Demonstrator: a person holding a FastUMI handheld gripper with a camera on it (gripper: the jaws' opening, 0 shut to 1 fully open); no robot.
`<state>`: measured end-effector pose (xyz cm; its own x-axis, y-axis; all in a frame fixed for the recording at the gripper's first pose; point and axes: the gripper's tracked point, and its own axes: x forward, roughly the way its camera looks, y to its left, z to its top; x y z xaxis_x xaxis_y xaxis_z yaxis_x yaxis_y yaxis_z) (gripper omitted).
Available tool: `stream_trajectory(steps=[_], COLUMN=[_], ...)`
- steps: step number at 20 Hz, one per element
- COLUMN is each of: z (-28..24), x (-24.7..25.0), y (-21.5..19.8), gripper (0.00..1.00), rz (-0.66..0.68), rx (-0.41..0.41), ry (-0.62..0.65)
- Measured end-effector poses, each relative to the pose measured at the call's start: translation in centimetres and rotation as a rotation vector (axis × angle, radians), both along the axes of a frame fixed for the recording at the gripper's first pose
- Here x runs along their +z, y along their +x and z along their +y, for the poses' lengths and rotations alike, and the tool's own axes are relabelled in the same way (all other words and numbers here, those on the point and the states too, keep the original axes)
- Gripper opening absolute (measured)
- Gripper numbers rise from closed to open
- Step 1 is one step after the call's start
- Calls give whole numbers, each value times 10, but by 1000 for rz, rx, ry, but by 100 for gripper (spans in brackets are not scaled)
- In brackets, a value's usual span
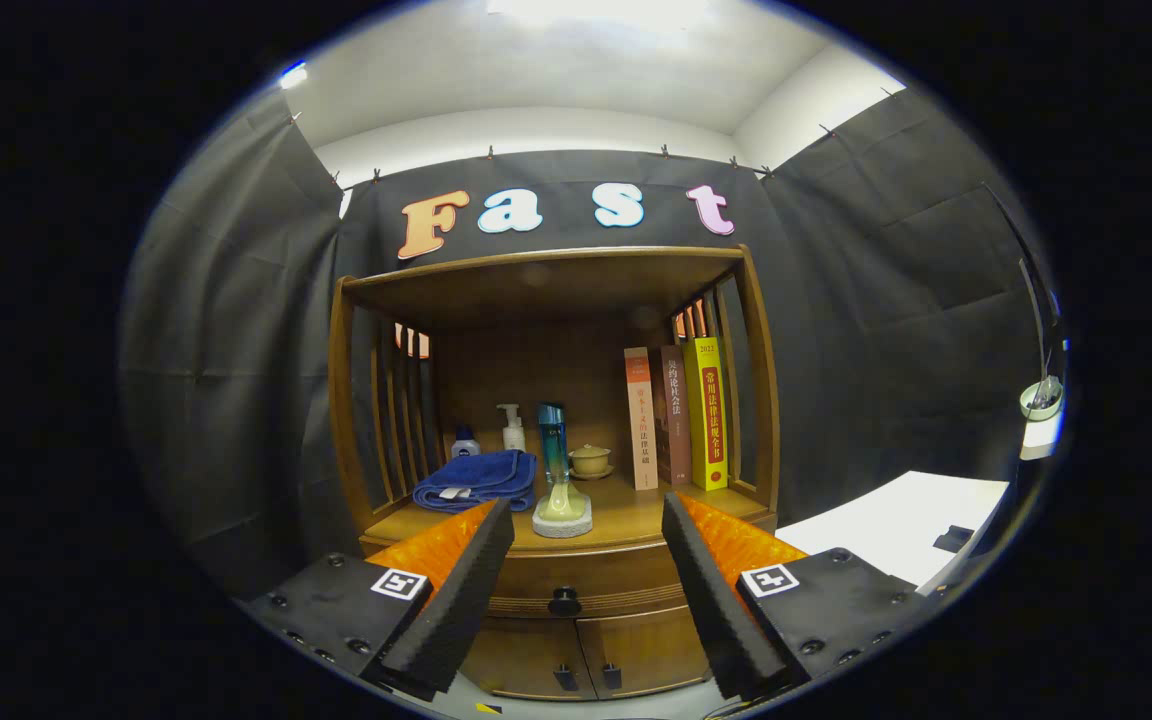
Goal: Pull open the drawer, take out the items inside it, and place them on the countertop above the cabinet.
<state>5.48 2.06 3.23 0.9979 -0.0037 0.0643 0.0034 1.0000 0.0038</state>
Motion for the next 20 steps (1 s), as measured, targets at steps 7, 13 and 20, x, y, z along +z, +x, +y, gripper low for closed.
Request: stream_trajectory(steps=[7, 13, 20], z=[-8, -12, -23], x=[21, 30, 38], y=[-8, -13, -16], gripper=[98, 98, 98], rz=[-30, -41, -53], rx=[-13, -16, -29], ry=[-5, -10, -7])
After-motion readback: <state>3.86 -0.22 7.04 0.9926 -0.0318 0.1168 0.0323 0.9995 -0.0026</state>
